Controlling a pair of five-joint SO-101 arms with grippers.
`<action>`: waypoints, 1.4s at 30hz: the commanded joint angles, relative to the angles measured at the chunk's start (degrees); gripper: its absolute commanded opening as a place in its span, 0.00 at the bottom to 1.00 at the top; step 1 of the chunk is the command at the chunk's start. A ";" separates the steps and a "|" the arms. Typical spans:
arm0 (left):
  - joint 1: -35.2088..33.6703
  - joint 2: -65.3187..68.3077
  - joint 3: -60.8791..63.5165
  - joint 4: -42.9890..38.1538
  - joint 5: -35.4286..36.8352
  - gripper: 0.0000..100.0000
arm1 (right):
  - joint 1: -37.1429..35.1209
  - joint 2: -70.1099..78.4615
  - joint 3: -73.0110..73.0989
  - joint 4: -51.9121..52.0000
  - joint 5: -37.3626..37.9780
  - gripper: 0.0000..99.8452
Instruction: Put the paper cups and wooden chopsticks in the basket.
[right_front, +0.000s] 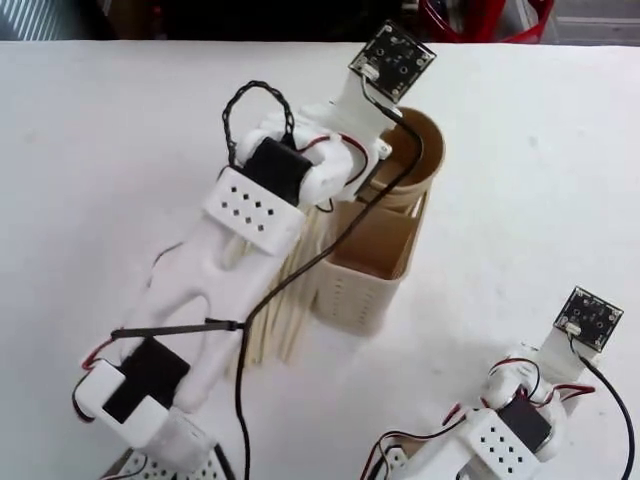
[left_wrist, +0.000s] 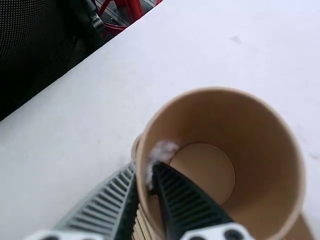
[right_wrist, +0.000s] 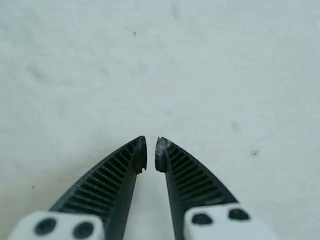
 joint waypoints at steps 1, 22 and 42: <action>-0.57 6.29 0.97 -0.09 -0.79 0.03 | 0.84 0.13 0.35 -0.75 -0.44 0.04; -1.10 0.13 -7.47 0.44 -0.88 0.18 | 0.84 0.13 0.35 -0.75 -0.44 0.04; -5.32 -10.07 -5.10 1.93 -5.27 0.18 | 0.84 0.13 0.35 -0.75 -0.44 0.04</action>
